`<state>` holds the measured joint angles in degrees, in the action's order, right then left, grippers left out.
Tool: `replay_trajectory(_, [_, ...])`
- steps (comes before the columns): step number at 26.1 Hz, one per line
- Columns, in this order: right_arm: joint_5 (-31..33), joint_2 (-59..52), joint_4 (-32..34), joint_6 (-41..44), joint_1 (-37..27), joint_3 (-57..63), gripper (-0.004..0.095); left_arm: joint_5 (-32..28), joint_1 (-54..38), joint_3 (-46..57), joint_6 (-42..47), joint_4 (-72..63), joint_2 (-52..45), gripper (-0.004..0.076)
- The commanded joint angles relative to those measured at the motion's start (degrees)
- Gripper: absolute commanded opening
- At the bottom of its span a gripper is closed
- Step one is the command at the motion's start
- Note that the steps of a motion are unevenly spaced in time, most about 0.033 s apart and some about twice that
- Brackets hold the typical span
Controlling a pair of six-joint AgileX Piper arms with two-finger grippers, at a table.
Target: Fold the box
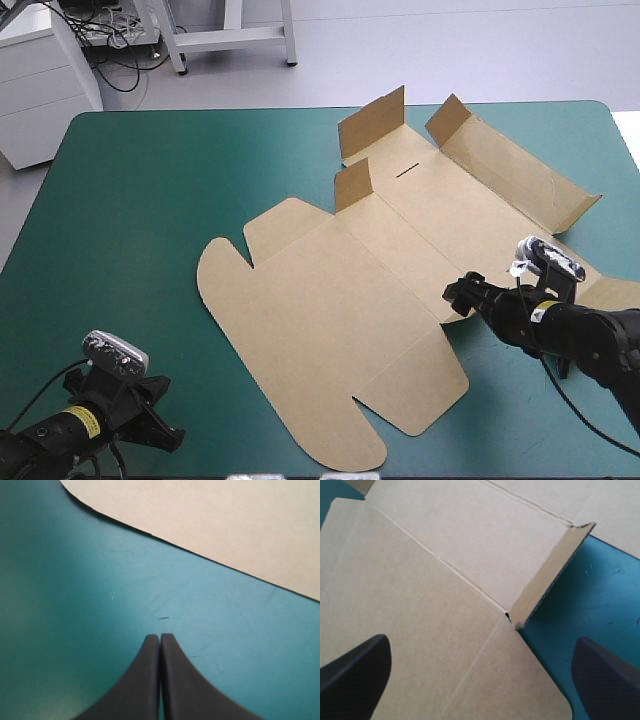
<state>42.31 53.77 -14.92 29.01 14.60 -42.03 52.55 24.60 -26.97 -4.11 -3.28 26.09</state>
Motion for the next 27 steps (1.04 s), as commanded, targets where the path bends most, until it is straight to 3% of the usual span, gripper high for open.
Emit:
replay_trajectory(1, [-4.39,2.45,-0.28,3.05,-0.17,-1.89,0.0897,-3.08,0.19,-1.42,0.02,-0.45,0.32,-0.0032])
replay_trajectory(5, [-9.07,5.13,0.8,5.47,-0.17,-1.89,0.0897,-3.08,0.19,-1.42,0.02,-0.45,0.32,-0.0032])
replay_trajectory(9, [-9.32,7.36,3.69,11.18,-0.17,-1.66,0.0897,-3.08,0.19,-1.42,0.02,-0.45,0.32,-0.0032])
replay_trajectory(15, [-9.86,8.92,12.89,21.33,-0.17,-1.66,0.0897,-3.08,0.19,-1.42,0.02,-0.45,0.32,-0.0032])
replay_trajectory(24, [-13.31,14.75,9.69,25.05,-0.17,-1.66,0.0894,-3.08,0.19,-1.42,0.02,-0.45,0.32,-0.0032])
replay_trajectory(27, [-13.44,15.89,10.9,25.51,-0.17,-1.66,0.0724,-3.08,0.19,-1.42,0.02,-0.45,0.32,-0.0032])
